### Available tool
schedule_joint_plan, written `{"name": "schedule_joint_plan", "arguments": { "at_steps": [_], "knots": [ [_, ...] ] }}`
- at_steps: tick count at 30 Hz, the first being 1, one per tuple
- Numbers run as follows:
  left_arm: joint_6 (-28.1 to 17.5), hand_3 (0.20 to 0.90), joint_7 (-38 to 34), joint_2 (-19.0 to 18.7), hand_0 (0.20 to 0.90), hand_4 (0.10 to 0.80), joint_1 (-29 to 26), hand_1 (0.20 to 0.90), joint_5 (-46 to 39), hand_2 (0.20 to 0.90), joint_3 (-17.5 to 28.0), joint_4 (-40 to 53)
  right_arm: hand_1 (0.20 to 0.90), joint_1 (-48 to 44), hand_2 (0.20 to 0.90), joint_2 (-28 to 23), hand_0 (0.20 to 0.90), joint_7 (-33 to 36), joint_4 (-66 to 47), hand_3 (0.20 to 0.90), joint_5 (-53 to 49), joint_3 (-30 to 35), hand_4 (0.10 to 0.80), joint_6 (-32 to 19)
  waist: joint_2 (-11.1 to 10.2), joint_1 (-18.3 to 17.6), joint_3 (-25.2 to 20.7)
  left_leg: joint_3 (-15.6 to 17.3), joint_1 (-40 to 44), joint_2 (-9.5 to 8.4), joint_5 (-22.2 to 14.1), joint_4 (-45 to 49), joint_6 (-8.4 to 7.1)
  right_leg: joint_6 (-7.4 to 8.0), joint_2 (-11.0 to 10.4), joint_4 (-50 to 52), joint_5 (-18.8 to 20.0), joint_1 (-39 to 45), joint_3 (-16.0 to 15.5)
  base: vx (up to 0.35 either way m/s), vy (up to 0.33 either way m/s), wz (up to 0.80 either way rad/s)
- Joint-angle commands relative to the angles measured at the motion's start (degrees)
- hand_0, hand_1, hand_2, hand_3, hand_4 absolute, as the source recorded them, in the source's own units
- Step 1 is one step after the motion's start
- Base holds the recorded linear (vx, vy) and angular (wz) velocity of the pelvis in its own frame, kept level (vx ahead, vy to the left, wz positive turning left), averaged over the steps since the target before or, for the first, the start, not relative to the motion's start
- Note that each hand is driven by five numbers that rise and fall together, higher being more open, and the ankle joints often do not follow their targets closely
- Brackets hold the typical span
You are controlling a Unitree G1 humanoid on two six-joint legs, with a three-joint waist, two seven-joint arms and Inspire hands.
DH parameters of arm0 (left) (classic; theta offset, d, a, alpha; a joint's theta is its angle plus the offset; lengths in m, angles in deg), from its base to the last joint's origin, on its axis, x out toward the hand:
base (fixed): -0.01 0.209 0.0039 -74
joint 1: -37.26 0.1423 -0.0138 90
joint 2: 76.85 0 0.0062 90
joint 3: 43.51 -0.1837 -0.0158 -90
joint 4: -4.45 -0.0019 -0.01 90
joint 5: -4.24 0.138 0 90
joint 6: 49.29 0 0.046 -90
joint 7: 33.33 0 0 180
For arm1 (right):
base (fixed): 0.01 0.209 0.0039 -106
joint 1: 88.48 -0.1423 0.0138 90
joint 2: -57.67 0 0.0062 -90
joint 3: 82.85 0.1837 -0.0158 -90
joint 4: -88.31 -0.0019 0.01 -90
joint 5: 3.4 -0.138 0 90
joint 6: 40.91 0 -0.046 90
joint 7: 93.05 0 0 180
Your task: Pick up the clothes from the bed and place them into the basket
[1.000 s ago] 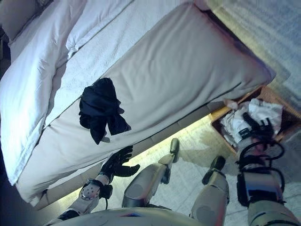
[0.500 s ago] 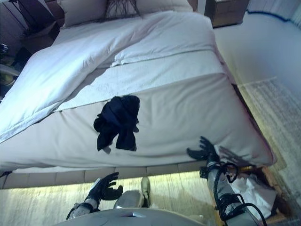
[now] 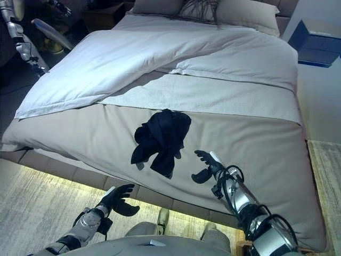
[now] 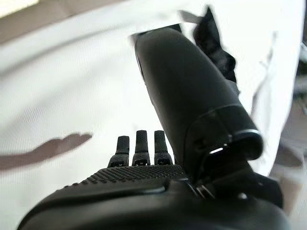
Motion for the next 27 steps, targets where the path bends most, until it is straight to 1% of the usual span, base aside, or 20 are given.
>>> {"name": "schedule_joint_plan", "arguments": {
  "at_steps": [1, 2, 3, 5, 7, 9, 12, 16, 19, 21, 22, 24, 25, 26, 27],
  "knots": [
    [-3.11, 0.9, -2.43, -0.71, 0.9, 0.8, 0.75, 0.9, 0.07, 0.9, 0.39, -0.06, 0.9, -11.25, 0.9, -3.3, 0.9, 7.03, -0.26, 0.9, 7.02, 0.76, 0.8, -6.08, -3.12, 5.72, -0.17, 7.4, 0.26, -0.65, -2.2, -0.47, -4.48, -0.83, 1.25, -0.42, 8.02, 4.35, -1.57, 0.141, -0.09, 0.43],
    [-3.26, 0.9, -2.73, -0.54, 0.9, 0.8, 1.5, 0.9, 0.42, 0.9, 0.48, -0.31, 0.9, -12.28, 0.9, -3.64, 0.9, 7.73, -0.07, 0.9, 7.95, 0.5, 0.8, -5.79, -3.22, 6.43, -0.16, 7.25, 0.08, -0.56, -1.92, -0.43, -4.64, -1.06, 1.49, -1.08, 7.53, 5.27, -2.06, 0.119, -0.023, 0.24],
    [-2.97, 0.9, -3.23, -0.38, 0.9, 0.8, 2.15, 0.9, -0.43, 0.9, 0.64, -0.66, 0.9, -13.12, 0.9, -3.94, 0.9, 9.47, -0.19, 0.9, 10.39, 0.28, 0.8, -5.79, -3.26, 7.03, -0.11, 7.01, -0.18, -0.57, -1.79, -0.32, -4.71, -1.26, 1.68, -1.38, 7.1, 5.83, -2.32, 0.063, 0.002, 0.06],
    [-3.02, 0.9, -3.63, -0.68, 0.9, 0.8, 2.53, 0.9, -2.26, 0.9, 1.23, -1.03, 0.9, -15.28, 0.9, -4.35, 0.9, 11.03, -0.79, 0.9, 12.03, -0.64, 0.8, -4.97, -3.33, 8.04, 0.36, 6.51, -0.95, -0.57, -1.57, -0.06, -4.78, -1.48, 1.88, -1.43, 6.45, 6.13, -2.97, 0.022, -0.016, 0.13],
    [-3.46, 0.9, -3.21, -1.42, 0.9, 0.8, 1.91, 0.9, -2.98, 0.9, 2.16, -1.59, 0.9, -18.58, 0.9, -4.09, 0.9, 13.86, -0.75, 0.9, 15.12, -2.05, 0.8, -5.55, -3.46, 9.46, 1.49, 5.46, -2.16, -0.45, -1.13, 0.22, -4.89, -2.05, 2.27, -1.3, 5.24, 6.08, -4.33, 0.02, -0.049, 0.21],
    [-3.91, 0.9, -2.83, -2.22, 0.9, 0.8, 1.36, 0.9, -2.77, 0.9, 2.15, -1.09, 0.9, -21.41, 0.9, -3.97, 0.9, 15.56, -0.79, 0.9, 15.77, -2.95, 0.8, -5.39, -3.72, 10.5, 2.54, 4.58, -3.32, -0.47, -0.87, 0.45, -4.93, -2.2, 2.57, -1.08, 4.81, 5.56, -4.89, -0.045, -0.091, 0.2],
    [-5.12, 0.9, -2.0, -4.38, 0.9, 0.8, -0.92, 0.9, -2.85, 0.9, 1.82, -0.33, 0.9, -27.85, 0.9, -4.8, 0.9, 18.32, -0.19, 0.9, 17.16, -4.53, 0.8, -6.46, -4.39, 12.45, 5.51, 3.05, -6.47, -0.15, -0.24, 0.91, -4.96, -2.4, 3.07, -0.11, 4.41, 3.28, -6.26, -0.1, -0.134, 0.34],
    [-6.25, 0.9, -1.94, -5.95, 0.9, 0.8, -2.15, 0.9, -3.81, 0.9, 2.06, 0.21, 0.9, -34.47, 0.9, -6.07, 0.9, 17.85, 2.26, 0.9, 15.6, -5.79, 0.8, -5.56, -5.0, 15.0, 8.83, 1.18, -9.65, -0.15, -0.43, 2.96, -5.08, -2.9, 3.44, 0.96, 3.97, 1.49, -7.43, -0.028, -0.065, 0.22],
    [-7.31, 0.9, -2.03, -6.47, 0.9, 0.8, -2.31, 0.9, -4.69, 0.9, 2.47, 1.04, 0.9, -37.5, 0.9, -7.08, 0.9, 17.47, 4.19, 0.9, 15.66, -6.39, 0.8, -4.79, -4.92, 16.85, 11.35, -0.19, -14.03, -0.7, -1.51, 8.39, -5.39, -3.6, 2.34, 2.42, 4.06, -0.03, -8.81, 0.003, -0.03, 0.15],
    [-7.88, 0.9, -1.98, -6.76, 0.9, 0.8, -2.44, 0.9, -6.06, 0.9, 2.77, 1.78, 0.9, -39.24, 0.9, -7.35, 0.9, 16.24, 5.89, 0.9, 15.89, -7.09, 0.8, -1.7, -4.5, 18.0, 13.08, -0.78, -16.78, -1.26, -2.27, 12.0, -5.55, -4.12, 1.42, 3.95, 3.91, -0.86, -9.83, 0.073, -0.054, 0.27],
    [-8.18, 0.9, -1.94, -6.81, 0.9, 0.8, -2.54, 0.9, -6.26, 0.9, 2.77, 2.35, 0.9, -40.26, 0.9, -7.34, 0.9, 15.31, 7.78, 0.9, 15.94, -7.67, 0.8, 1.33, -4.21, 18.67, 14.02, -1.38, -17.84, -1.44, -4.15, 13.92, -5.94, -3.89, 1.34, 5.28, 2.51, -1.02, -9.36, 0.11, -0.075, 0.2],
    [-8.78, 0.9, -1.67, -7.16, 0.9, 0.8, -2.7, 0.9, -6.8, 0.9, 2.53, 3.74, 0.9, -42.4, 0.9, -7.39, 0.9, 15.6, 11.03, 0.9, 17.85, -8.0, 0.8, 6.37, -3.16, 19.76, 15.73, -1.78, -21.23, -2.44, -4.9, 17.84, -5.79, -4.3, 0.52, 7.76, 1.95, -2.74, -10.03, 0.028, -0.044, 0.18],
    [-9.43, 0.9, -1.3, -7.5, 0.9, 0.8, -2.64, 0.9, -7.47, 0.9, 2.57, 5.03, 0.9, -44.18, 0.9, -7.46, 0.9, 14.17, 14.36, 0.9, 16.87, -7.62, 0.8, 13.27, -2.04, 20.58, 17.08, -2.16, -23.7, -3.33, -5.44, 20.46, -5.37, -4.62, -0.2, 10.13, 1.4, -4.73, -10.63, -0.053, 0.002, 0.25],
    [-9.76, 0.9, -1.17, -7.6, 0.9, 0.8, -2.36, 0.9, -7.88, 0.9, 2.53, 6.29, 0.9, -45.0, 0.9, -7.23, 0.9, 14.35, 16.2, 0.9, 15.98, -6.99, 0.8, 15.48, -1.22, 21.0, 17.9, -2.37, -25.32, -4.1, -5.68, 22.05, -5.02, -4.84, -0.72, 11.99, 1.0, -6.31, -10.83, -0.049, 0.01, 0.22],
    [-9.83, 0.9, -1.18, -7.6, 0.9, 0.8, -2.32, 0.9, -7.94, 0.9, 2.52, 6.47, 0.9, -45.19, 0.9, -7.18, 0.9, 14.45, 16.47, 0.9, 16.16, -6.92, 0.8, 15.66, -1.14, 21.03, 17.96, -2.4, -25.72, -4.24, -5.76, 22.42, -4.94, -4.84, -0.83, 12.4, 0.86, -6.7, -10.84, -0.06, 0.033, 0.18]
  ]
}}
